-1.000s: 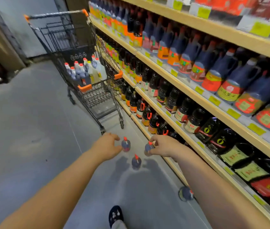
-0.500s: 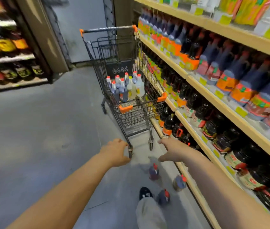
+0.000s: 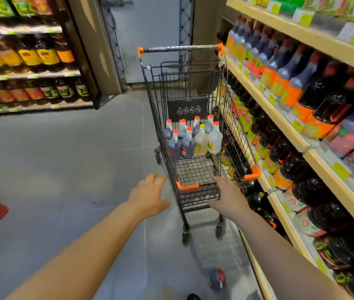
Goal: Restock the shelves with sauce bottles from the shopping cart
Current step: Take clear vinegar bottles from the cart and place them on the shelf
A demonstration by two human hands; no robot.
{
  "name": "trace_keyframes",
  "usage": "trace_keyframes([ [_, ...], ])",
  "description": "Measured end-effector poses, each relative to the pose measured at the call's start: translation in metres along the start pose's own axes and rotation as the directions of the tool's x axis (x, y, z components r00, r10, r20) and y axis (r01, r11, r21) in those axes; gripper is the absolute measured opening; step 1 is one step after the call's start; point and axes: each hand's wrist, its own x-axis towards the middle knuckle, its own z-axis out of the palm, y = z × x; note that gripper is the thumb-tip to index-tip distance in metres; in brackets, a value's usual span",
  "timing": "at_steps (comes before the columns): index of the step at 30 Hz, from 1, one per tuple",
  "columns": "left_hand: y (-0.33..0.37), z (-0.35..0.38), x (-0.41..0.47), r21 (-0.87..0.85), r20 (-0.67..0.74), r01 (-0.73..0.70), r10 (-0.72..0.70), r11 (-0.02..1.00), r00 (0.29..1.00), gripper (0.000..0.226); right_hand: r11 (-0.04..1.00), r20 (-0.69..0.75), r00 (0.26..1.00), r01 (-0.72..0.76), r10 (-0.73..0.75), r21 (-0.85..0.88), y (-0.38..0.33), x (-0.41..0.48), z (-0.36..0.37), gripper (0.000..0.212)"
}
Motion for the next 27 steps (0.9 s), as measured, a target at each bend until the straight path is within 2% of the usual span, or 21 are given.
trace_keyframes([
  [3, -0.012, -0.006, 0.047, -0.030, 0.022, 0.013, -0.012, 0.999, 1.000, 0.084, 0.999, 0.032, 0.999, -0.015, 0.016, -0.047, -0.004, 0.046, 0.008, 0.081],
  [6, -0.024, -0.015, 0.103, -0.073, 0.065, -0.020, 0.025, 0.997, 0.998, 0.087, 0.995, 0.098, 0.991, -0.088, 0.092, -0.043, -0.003, 0.090, 0.012, 0.083],
  [13, -0.023, -0.032, 0.216, -0.146, 0.124, -0.169, 0.187, 0.975, 0.975, 0.088, 0.967, 0.140, 0.959, -0.253, 0.248, 0.018, 0.010, 0.165, 0.012, 0.070],
  [16, -0.009, -0.033, 0.257, -0.142, 0.217, -0.181, 0.209, 0.973, 0.954, 0.087, 0.942, 0.157, 0.933, -0.334, 0.324, 0.043, 0.023, 0.192, 0.009, 0.068],
  [19, 0.012, -0.033, 0.300, -0.219, 0.267, -0.157, 0.214, 0.963, 0.940, 0.090, 0.918, 0.198, 0.913, -0.381, 0.357, 0.105, 0.045, 0.226, 0.003, 0.071],
  [22, 0.036, -0.029, 0.348, -0.341, 0.249, -0.116, 0.209, 0.933, 0.946, 0.100, 0.914, 0.242, 0.907, -0.383, 0.345, 0.132, 0.071, 0.273, -0.011, 0.077],
  [27, 0.077, -0.016, 0.429, -0.416, 0.293, 0.070, 0.061, 0.907, 0.954, 0.097, 0.932, 0.300, 0.910, -0.338, 0.287, 0.133, 0.119, 0.367, -0.028, 0.079],
])
